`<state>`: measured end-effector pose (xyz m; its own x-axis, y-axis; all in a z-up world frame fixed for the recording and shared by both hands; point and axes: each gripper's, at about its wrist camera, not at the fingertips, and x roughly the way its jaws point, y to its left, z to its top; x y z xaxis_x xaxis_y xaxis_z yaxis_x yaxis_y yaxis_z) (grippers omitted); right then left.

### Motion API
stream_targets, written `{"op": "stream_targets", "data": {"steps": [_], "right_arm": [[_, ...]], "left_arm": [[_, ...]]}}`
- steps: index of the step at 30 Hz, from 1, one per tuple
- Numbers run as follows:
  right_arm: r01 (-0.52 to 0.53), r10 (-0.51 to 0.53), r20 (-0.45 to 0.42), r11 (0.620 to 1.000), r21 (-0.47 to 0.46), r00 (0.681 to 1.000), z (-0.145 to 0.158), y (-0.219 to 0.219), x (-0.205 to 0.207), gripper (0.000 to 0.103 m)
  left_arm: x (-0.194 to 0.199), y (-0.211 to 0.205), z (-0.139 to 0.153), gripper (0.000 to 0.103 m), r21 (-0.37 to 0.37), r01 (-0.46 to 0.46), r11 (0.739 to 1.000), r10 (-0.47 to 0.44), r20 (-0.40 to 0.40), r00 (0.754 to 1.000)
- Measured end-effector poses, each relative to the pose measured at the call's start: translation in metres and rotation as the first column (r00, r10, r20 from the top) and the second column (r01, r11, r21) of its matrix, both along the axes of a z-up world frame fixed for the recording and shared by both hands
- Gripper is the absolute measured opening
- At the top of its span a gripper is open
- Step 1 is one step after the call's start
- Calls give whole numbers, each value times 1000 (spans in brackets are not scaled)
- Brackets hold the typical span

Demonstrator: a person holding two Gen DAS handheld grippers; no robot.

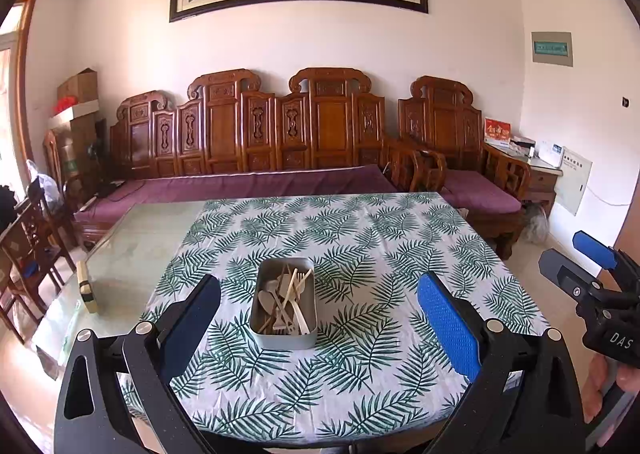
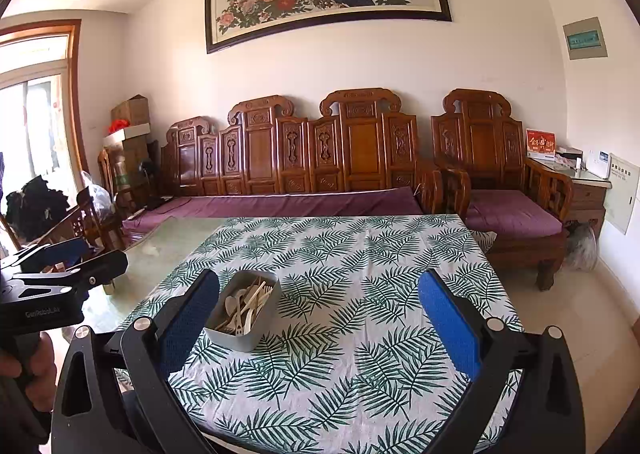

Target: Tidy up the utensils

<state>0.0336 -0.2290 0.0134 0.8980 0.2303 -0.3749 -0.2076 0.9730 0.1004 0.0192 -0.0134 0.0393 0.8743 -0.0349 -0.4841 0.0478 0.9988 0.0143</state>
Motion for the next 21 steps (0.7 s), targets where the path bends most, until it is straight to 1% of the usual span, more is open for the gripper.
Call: {"op": "stream_targets", "data": {"steps": [21], "right_arm": [[-3, 3, 2, 1000, 2, 1000, 1, 2, -1, 100]], "left_arm": [[-2, -2, 0, 95, 1, -3, 1000, 3, 6, 1000]]}}
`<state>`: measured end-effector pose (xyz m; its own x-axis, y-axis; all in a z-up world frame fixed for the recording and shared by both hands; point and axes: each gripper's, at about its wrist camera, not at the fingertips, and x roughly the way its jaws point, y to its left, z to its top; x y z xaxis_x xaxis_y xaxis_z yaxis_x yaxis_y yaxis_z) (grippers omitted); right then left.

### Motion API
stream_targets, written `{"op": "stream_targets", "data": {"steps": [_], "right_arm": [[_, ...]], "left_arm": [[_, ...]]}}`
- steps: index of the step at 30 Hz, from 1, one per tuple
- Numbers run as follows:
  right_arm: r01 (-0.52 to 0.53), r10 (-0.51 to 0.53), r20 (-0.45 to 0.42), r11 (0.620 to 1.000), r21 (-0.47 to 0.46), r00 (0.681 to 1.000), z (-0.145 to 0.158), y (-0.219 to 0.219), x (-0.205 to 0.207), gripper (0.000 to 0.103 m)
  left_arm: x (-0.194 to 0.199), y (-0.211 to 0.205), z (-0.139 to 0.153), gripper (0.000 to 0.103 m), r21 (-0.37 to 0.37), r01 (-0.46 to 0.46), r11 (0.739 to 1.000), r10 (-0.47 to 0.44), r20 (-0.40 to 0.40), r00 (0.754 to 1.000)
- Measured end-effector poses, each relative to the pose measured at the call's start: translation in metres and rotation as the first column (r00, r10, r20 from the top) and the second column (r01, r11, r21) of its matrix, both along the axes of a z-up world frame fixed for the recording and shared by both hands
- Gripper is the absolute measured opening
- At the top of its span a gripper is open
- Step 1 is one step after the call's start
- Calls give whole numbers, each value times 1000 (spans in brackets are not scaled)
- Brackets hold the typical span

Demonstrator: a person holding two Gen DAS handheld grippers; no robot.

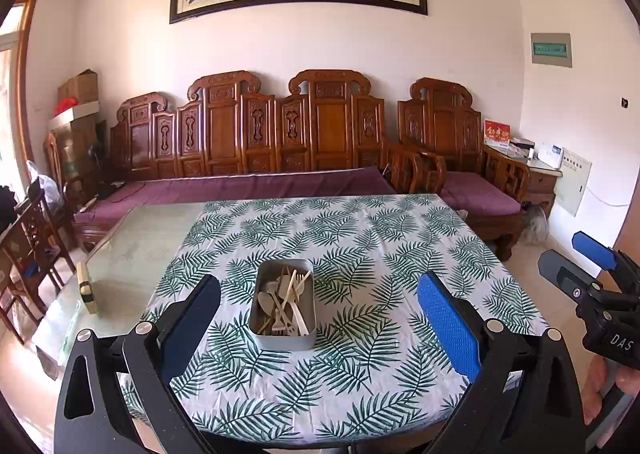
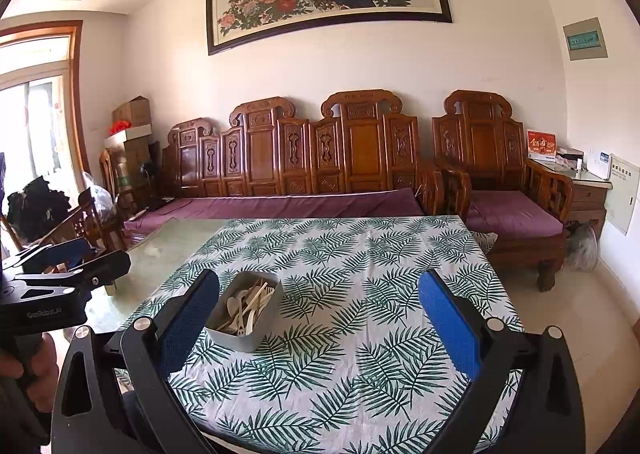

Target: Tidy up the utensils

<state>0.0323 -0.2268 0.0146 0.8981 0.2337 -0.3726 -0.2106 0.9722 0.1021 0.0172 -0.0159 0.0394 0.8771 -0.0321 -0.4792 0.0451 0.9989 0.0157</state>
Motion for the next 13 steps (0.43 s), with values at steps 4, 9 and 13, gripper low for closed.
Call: {"op": "stream_targets", "data": {"steps": [4, 9, 13], "right_arm": [[0, 0, 0, 1000, 0, 1000, 0, 1, -1, 100], [-1, 1, 0, 1000, 0, 1000, 1, 2, -1, 100], [-1, 1, 1, 1000, 0, 1000, 0, 1, -1, 100]], "left_arm": [[0, 0, 0, 95, 0, 0, 1000, 0, -1, 1000], [-1, 0, 0, 95, 0, -1, 1000, 1, -1, 1000], [-2, -2, 1, 95, 0, 0, 1000, 0, 1, 1000]]}}
